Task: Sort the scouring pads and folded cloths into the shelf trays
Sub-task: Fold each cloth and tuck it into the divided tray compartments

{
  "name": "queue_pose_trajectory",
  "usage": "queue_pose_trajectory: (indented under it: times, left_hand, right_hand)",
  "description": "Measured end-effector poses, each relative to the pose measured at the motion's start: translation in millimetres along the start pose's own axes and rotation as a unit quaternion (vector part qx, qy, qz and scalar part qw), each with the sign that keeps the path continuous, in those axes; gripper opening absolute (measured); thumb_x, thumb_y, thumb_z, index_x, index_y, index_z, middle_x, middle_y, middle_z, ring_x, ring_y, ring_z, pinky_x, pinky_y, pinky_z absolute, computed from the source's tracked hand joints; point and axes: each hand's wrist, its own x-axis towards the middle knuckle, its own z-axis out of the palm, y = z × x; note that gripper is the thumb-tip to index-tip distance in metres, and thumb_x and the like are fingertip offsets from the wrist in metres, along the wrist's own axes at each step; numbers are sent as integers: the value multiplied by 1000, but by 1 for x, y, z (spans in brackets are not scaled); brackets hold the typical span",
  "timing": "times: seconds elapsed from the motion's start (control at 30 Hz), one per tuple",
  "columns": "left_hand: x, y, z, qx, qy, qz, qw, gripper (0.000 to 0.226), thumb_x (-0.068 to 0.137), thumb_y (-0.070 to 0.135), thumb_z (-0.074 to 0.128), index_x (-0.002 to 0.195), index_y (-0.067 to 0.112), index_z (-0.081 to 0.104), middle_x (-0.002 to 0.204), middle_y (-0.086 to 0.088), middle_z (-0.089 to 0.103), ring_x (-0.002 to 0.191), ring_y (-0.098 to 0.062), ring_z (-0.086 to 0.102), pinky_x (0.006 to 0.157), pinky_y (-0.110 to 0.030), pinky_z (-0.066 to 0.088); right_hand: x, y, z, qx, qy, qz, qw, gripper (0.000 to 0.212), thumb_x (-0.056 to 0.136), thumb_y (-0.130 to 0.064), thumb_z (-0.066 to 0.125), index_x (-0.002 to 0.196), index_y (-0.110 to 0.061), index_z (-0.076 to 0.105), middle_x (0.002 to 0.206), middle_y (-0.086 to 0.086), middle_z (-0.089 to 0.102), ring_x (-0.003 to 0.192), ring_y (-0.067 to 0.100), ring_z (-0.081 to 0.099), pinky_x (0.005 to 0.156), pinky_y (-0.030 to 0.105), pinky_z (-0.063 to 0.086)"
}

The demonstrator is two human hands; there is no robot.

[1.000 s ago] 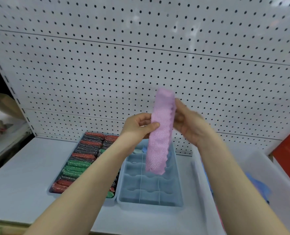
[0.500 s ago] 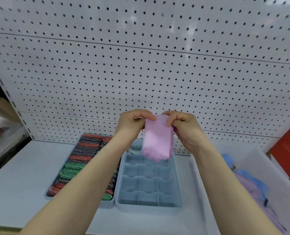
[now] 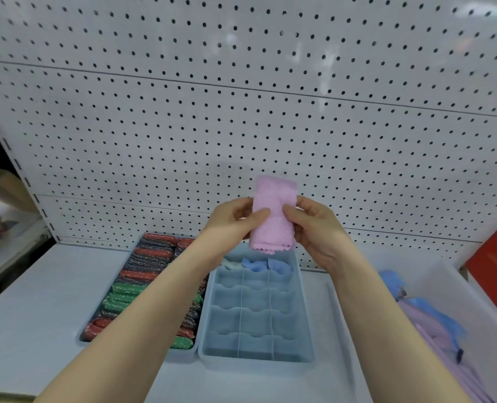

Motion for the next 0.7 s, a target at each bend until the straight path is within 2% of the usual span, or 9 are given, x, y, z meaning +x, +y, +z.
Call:
queue_pose_trajectory:
  times: [0.07, 0.17, 0.27, 0.33, 0.4, 0.47, 0.53, 0.6, 0.7]
  left_hand:
    - [-3, -4, -2, -7, 30, -14, 999, 18, 89, 11, 69, 106, 10, 69, 104, -9, 72, 94, -25, 71, 76, -31, 60]
    - [-2, -5, -6, -73, 77, -64, 992, 31, 87, 11, 70, 115, 3, 62, 106, -17, 71, 86, -25, 72, 71, -32, 60]
    - [1, -5, -9, -105, 102, -92, 985, 45, 85, 11, 73, 123, 17, 49, 100, -18, 70, 79, -23, 72, 65, -31, 60]
    - [-1, -4, -10, -97, 104, -87, 986, 34, 87, 13, 71, 117, 20, 56, 96, -18, 70, 73, -22, 71, 59, -28, 58]
    - [-3, -4, -9, -87, 95, -79, 989, 12, 93, 20, 64, 104, 15, 66, 93, -16, 72, 68, -20, 71, 60, -27, 58]
    - [-7, -5, -8, -43, 99, -67, 992, 26, 96, 36, 58, 90, 14, 70, 79, -5, 71, 63, -15, 67, 61, -27, 58]
    - [-9, -8, -8, 59, 100, -32, 993, 35, 92, 46, 58, 85, 14, 70, 76, -2, 69, 69, -13, 63, 67, -33, 60]
    - [-11, -12, -7, 160, 75, 24, 984, 22, 89, 41, 66, 90, 20, 72, 93, -3, 70, 85, -14, 65, 80, -34, 56]
    - [-14, -15, -6, 81, 66, 17, 994, 7, 85, 21, 74, 89, 26, 74, 93, 4, 75, 87, -9, 70, 84, -32, 58]
  right_hand:
    - [-1, -2, 1, -6, -12, -4, 1000, 34, 100, 0, 47, 130, -10, 58, 109, 14, 72, 88, 24, 69, 83, 39, 58]
    - [-9, -4, -1, -31, -68, -48, 996, 63, 94, 12, 39, 140, -30, 50, 127, 2, 65, 97, 22, 70, 79, 30, 57]
    - [-17, -2, 1, -168, -170, -133, 962, 61, 87, 18, 54, 133, -21, 60, 143, -3, 50, 123, 18, 58, 100, 29, 50]
    - [-19, 0, 7, -259, -136, -166, 942, 52, 81, 14, 66, 120, -20, 69, 143, -6, 45, 118, 10, 58, 96, 20, 49]
    - [-17, -1, 12, -316, -42, -197, 927, 34, 81, 5, 70, 101, -22, 74, 133, -6, 50, 94, 3, 60, 81, 13, 47]
    - [-12, 0, 12, -315, 17, -202, 927, 14, 85, -6, 72, 87, -20, 73, 112, -3, 61, 78, 5, 56, 72, 16, 42]
    - [-10, 1, 10, -272, 22, -171, 947, 5, 88, -15, 72, 83, -13, 73, 87, 5, 68, 72, 9, 54, 70, 26, 43]
    - [-9, 4, 9, -241, 14, -138, 961, 17, 89, -17, 71, 87, -1, 72, 81, 17, 68, 73, 16, 54, 71, 32, 44]
    - [-11, 7, 10, -180, -2, -107, 978, 19, 91, -16, 69, 91, 3, 70, 78, 7, 67, 72, 13, 57, 69, 28, 46]
